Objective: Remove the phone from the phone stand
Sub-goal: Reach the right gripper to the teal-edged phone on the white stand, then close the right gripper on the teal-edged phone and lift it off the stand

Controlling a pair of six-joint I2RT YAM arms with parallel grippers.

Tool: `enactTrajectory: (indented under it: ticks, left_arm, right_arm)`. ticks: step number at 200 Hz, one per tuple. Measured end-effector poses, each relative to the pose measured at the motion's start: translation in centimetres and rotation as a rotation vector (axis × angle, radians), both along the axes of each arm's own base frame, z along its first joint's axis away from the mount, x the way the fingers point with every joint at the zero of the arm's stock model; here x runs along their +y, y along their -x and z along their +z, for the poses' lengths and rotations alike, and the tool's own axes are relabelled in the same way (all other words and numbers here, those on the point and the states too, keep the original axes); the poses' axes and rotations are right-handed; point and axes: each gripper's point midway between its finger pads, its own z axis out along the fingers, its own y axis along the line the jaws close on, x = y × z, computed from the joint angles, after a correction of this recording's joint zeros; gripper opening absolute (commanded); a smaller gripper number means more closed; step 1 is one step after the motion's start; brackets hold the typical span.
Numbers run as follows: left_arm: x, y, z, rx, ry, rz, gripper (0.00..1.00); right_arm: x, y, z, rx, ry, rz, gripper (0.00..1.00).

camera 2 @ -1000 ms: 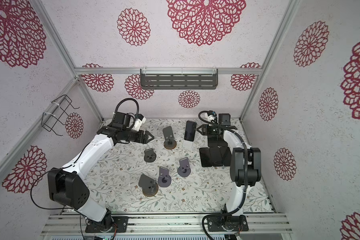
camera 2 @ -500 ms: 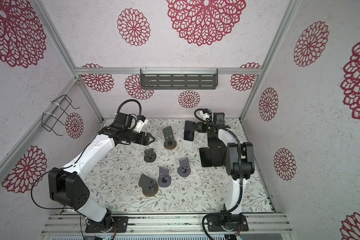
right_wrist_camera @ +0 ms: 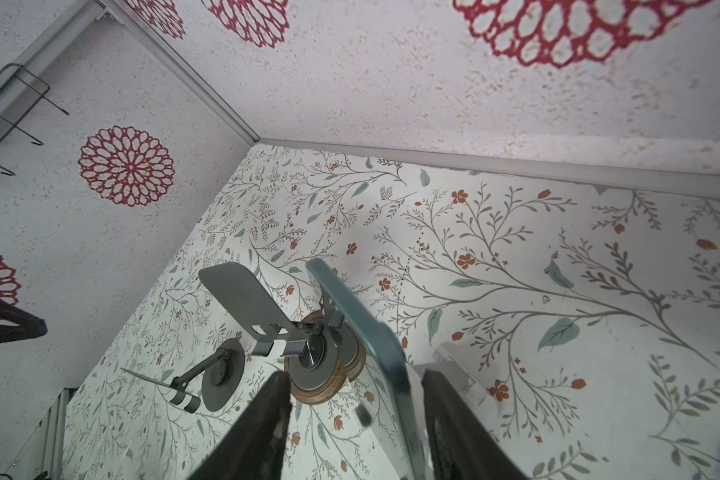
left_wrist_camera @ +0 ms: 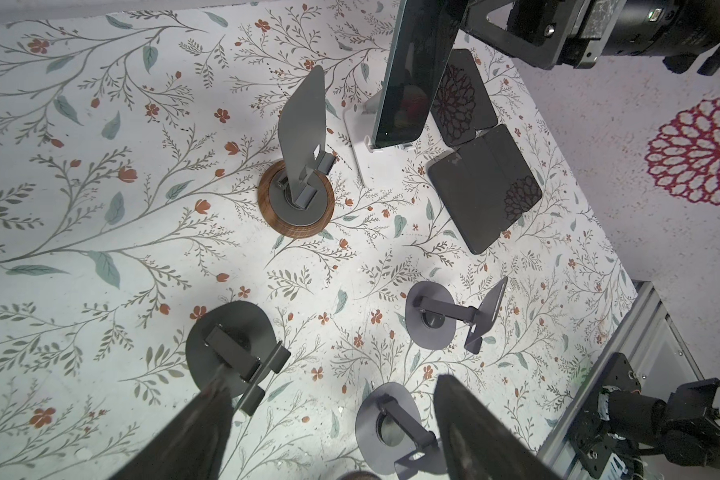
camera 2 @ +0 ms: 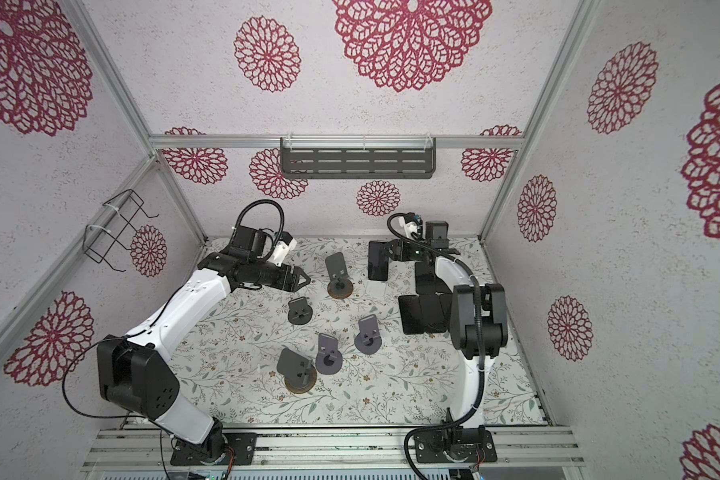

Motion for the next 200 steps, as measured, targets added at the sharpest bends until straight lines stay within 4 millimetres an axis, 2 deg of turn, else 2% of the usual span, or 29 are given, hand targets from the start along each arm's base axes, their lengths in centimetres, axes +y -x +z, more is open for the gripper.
enactTrajectory:
  ticks: [33, 63, 105, 132, 176, 200]
  left_arm:
    - [0.0, 0.0, 0.0, -0.001, -0.004, -0.003, 0.80]
    - [0.0, 0.1, -0.1, 0.000, -0.009, -0.006, 0.80]
    - [0.1, 0.1, -0.2, -0.001, -0.014, -0.006, 0.80]
    - [0.1, 0.1, -0.2, -0.001, -0.018, -0.006, 0.80]
    - [0.1, 0.2, -0.3, 0.002, -0.020, -0.008, 0.81]
    - [0.0, 0.2, -0.3, 0.002, -0.019, -0.009, 0.81]
  right_arm:
    - [0.1, -0.9, -1.3, 0.015, -0.001, 0.003, 0.56]
    - [0.4, -1.2, -2.2, 0.032, -0.009, 0.019, 0.42]
    - [0.8, -1.0, -1.9, 0.017, -0.023, 0.046, 0.19]
    - [0.9, -0.9, -1.8, 0.016, -0.028, 0.049, 0.11]
    - [0.9, -0.8, -1.4, 0.016, -0.029, 0.046, 0.09]
    - [0.8, -0.5, -0.1, 0.000, -0.031, 0.045, 0.08]
